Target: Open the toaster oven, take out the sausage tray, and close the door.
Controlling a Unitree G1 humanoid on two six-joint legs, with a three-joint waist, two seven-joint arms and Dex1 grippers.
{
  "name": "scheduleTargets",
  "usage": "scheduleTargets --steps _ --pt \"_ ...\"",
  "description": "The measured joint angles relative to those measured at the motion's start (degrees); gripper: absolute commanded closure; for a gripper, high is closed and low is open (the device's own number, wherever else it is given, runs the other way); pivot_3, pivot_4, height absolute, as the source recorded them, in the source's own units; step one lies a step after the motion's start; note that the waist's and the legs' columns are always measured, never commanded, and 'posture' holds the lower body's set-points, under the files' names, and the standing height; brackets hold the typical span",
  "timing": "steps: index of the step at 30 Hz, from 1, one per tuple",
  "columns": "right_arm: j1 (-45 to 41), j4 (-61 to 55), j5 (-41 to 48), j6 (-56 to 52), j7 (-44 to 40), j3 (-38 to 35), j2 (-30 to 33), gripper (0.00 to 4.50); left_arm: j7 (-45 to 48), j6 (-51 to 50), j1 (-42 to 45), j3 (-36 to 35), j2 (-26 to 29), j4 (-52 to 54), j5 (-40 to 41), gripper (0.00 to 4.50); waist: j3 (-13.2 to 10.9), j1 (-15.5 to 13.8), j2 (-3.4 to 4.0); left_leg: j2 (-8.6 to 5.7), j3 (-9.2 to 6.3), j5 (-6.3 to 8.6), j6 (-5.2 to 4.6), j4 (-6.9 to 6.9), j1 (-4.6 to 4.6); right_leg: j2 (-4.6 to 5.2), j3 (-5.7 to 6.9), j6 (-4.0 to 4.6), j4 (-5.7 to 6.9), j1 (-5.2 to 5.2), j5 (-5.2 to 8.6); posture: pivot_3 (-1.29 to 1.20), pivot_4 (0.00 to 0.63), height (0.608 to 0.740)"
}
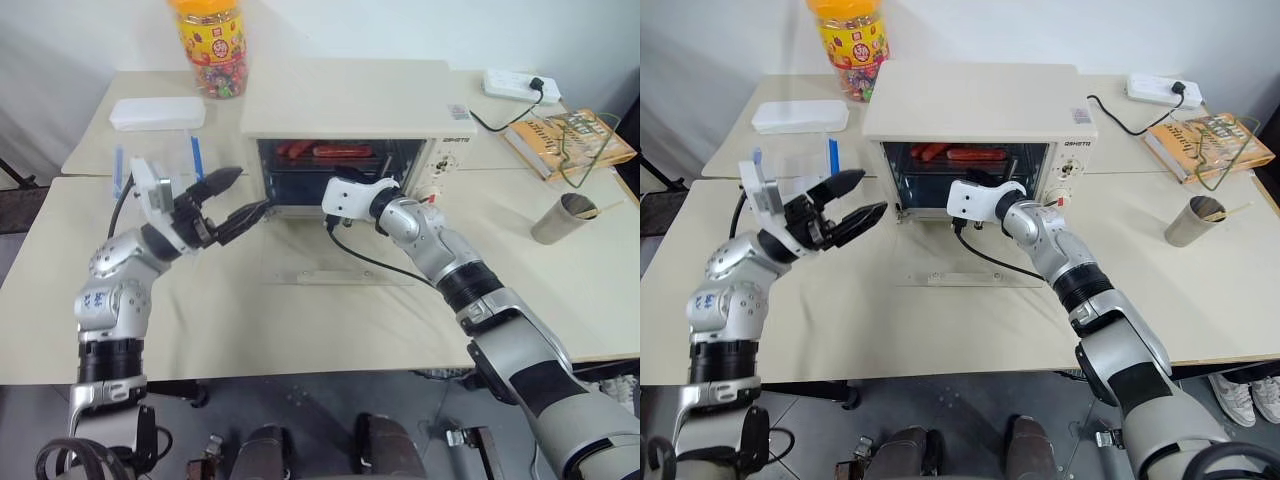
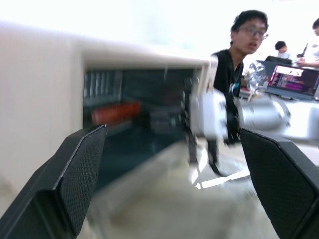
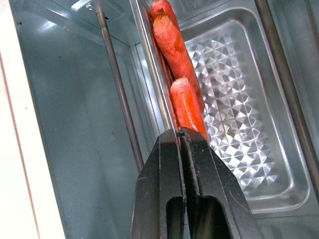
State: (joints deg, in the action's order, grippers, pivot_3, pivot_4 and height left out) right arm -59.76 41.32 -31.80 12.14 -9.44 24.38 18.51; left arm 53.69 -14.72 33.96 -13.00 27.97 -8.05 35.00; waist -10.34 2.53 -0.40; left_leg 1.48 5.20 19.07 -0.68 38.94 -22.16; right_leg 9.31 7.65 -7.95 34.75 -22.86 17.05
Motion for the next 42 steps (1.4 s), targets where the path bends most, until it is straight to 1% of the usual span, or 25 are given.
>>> scheduleTargets --steps 6,8,11,15,18,20,24,31,34,36,37,42 --pt "1.5 -3.7 -0.4 -0.4 -2.1 -0.1 1.1 4.47 1.8 1.7 2.8 0.8 -0.6 -5.5 -1.3 0.0 0.0 0.6 0.0 0.0 -0.06 0.0 0.0 -0.07 -0.03 0.0 0.07 0.0 0.01 -0.04 0.0 0.0 0.15 0.74" --pt "4.5 -8.5 -0.3 -1.5 -3.4 -0.5 1.7 4.47 2.2 1.9 3.2 0.7 -0.5 -5.9 -1.5 0.0 0.0 0.5 0.0 0.0 -0.1 0.0 0.0 -0.08 -0.02 0.0 0.08 0.0 0.04 -0.04 0.0 0.0 0.15 0.74" --pt "8.4 -14.2 -0.3 -2.8 -4.7 -0.9 2.0 4.47 2.4 2.2 2.7 0.7 -0.5 -6.0 -1.5 0.0 0.0 0.6 0.0 0.0 -0.06 0.0 0.0 -0.06 -0.01 0.0 0.06 0.0 0.05 -0.04 0.0 0.0 0.15 0.74" --pt "9.6 -15.9 -0.2 -4.8 -4.7 -1.3 1.6 4.47 2.0 1.9 0.0 0.6 -0.5 -5.0 -1.5 0.0 0.0 0.6 0.0 0.04 -0.04 0.0 0.0 0.11 -0.01 -0.01 0.03 0.0 0.13 -0.03 0.0 0.0 0.15 0.74" --pt "9.7 -15.8 -0.1 -5.8 -4.4 -1.8 1.3 3.83 1.6 1.4 -1.7 0.4 -0.3 -3.0 -1.4 0.0 0.0 0.3 0.0 0.02 -0.05 0.0 0.0 0.19 -0.02 0.02 -0.03 0.0 0.15 0.0 0.0 0.0 0.15 0.74" --pt "9.5 -14.7 -0.5 -5.9 -3.7 -1.9 1.3 3.2 1.2 0.7 -3.9 0.1 -0.1 -0.5 -1.2 0.0 0.0 0.5 0.0 0.03 -0.04 0.0 0.0 0.17 0.0 0.01 -0.04 0.0 0.16 0.0 0.0 0.0 0.15 0.74" --pt "7.0 -10.1 -1.4 -5.7 -2.7 -1.9 1.2 3.2 0.4 -0.2 -6.6 -0.3 0.0 1.3 -1.0 0.0 0.0 0.7 0.0 0.05 -0.04 0.0 0.01 0.15 0.0 0.0 -0.02 0.0 0.15 -0.01 0.0 0.0 0.15 0.74" --pt "3.5 -3.6 -1.9 -4.3 -1.1 -1.5 -0.7 3.2 -0.5 -0.6 -6.2 -0.4 -0.3 2.9 -0.8 0.0 0.0 0.7 0.0 0.04 -0.05 0.0 0.01 0.15 0.0 0.0 -0.02 0.0 0.17 -0.01 0.0 0.0 0.15 0.74" --pt "3.0 -1.8 -2.5 -3.4 -0.1 -1.5 -0.9 3.8 -0.5 -0.5 -5.1 -0.4 -0.4 2.4 -0.8 0.0 0.0 0.7 0.0 0.04 -0.05 0.0 0.01 0.15 -0.01 0.0 -0.02 0.0 0.16 -0.01 0.0 0.0 0.15 0.74" --pt "2.5 -1.7 -3.7 -3.1 0.0 -0.7 -0.6 4.39 -0.3 -0.2 -3.9 -0.3 -0.6 1.7 -0.8 0.0 0.0 0.7 0.0 0.05 -0.05 0.0 0.01 0.15 0.0 -0.01 -0.01 0.0 0.17 -0.01 0.0 0.0 0.15 0.74" --pt "2.3 -1.8 -4.3 -2.8 -0.1 -0.3 -0.1 4.44 -0.2 0.0 -3.0 -0.2 -0.7 0.9 -0.8 0.0 0.0 0.7 -0.01 0.05 -0.07 0.0 0.01 0.15 0.0 -0.02 0.0 0.0 0.2 -0.01 0.0 0.0 0.15 0.74" --pt "3.0 -3.2 -4.5 -2.6 -0.6 -0.3 0.5 4.45 1.0 1.0 -0.6 0.6 -1.2 -2.6 -1.3 0.0 0.0 0.7 -0.01 0.05 -0.06 0.0 0.01 0.13 0.0 -0.02 0.01 0.0 0.18 -0.01 0.0 0.0 0.15 0.74"
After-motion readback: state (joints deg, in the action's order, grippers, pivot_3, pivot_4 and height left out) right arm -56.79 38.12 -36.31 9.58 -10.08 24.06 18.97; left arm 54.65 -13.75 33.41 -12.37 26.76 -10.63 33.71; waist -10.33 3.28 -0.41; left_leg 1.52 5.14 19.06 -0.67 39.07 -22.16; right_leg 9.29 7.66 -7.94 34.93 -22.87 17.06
